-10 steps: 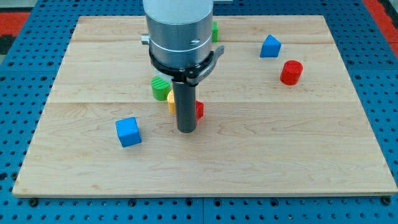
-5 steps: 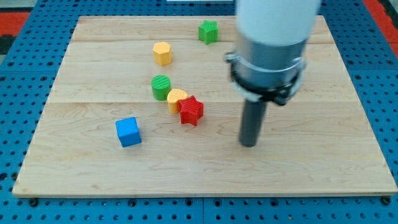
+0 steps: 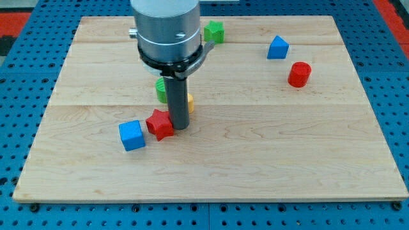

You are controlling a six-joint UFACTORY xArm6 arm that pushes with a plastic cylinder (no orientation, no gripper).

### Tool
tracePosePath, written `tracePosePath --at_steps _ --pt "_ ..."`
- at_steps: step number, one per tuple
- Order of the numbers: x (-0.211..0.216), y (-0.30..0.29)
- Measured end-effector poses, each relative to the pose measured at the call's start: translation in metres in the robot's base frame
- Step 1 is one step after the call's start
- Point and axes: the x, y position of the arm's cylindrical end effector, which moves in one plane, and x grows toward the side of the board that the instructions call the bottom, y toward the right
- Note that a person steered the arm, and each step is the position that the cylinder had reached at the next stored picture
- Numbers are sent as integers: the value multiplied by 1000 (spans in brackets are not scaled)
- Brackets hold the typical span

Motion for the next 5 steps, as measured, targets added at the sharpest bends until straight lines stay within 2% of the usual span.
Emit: tracePosePath --at_steps 2,4,5 --pt "20 52" --pt "25 -112" --pt "25 -146"
